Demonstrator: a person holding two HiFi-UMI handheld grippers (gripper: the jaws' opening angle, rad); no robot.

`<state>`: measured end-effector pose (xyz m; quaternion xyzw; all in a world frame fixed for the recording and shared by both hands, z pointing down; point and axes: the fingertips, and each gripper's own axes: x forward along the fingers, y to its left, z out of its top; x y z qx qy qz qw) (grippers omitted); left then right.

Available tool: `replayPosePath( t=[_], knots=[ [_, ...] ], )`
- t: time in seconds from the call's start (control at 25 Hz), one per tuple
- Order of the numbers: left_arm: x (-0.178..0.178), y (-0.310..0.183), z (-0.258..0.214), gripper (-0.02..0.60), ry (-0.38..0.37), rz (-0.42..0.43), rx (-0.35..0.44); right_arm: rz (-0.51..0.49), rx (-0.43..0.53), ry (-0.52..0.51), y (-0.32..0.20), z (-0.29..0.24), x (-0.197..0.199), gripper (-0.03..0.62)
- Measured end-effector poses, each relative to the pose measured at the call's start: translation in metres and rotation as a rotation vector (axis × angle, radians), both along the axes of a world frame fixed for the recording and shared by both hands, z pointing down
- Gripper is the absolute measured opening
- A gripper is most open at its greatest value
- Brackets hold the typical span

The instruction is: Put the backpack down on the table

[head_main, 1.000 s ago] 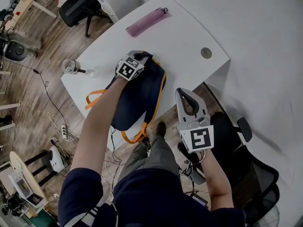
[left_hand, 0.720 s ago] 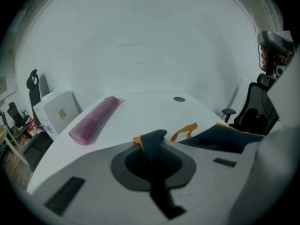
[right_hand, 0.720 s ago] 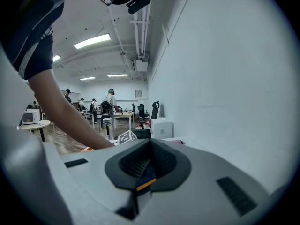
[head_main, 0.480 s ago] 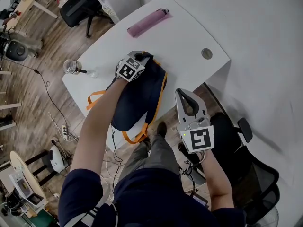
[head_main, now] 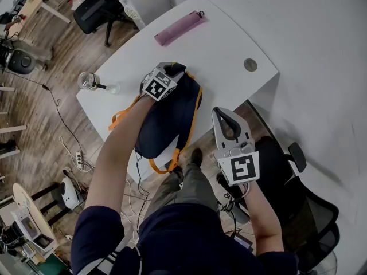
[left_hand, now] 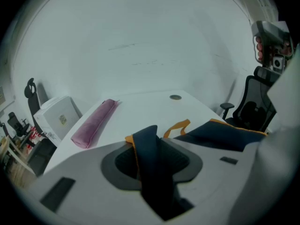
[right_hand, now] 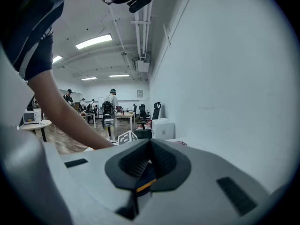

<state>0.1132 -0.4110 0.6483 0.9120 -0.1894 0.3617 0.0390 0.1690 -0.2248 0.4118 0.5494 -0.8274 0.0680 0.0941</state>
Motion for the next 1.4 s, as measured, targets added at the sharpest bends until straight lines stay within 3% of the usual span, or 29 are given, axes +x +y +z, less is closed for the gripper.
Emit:
replayPosePath(
  t=[0.28, 0.72, 1.08, 1.4],
  knots=[
    [-0.008, 0.003, -0.001, 0.206, -0.03, 0.005, -0.013, -0.005, 0.002, 0.0, 0.0, -0.001, -0.001, 0.0],
    [-0.011, -0.003, -0.004, 0.373, -0.002, -0.04, 0.0, -0.011, 0.003, 0.001, 0.001, -0.004, -0.004, 0.0],
    [-0.012, -0.008, -0.021, 0.388, 0.033, -0.065, 0.039, -0.014, 0.007, 0.006, 0.003, -0.005, -0.004, 0.0],
    [-0.011, -0.005, -0.053, 0.388, 0.109, -0.078, 0.105, -0.006, 0.002, 0.005, 0.005, -0.003, -0.005, 0.0]
  ],
)
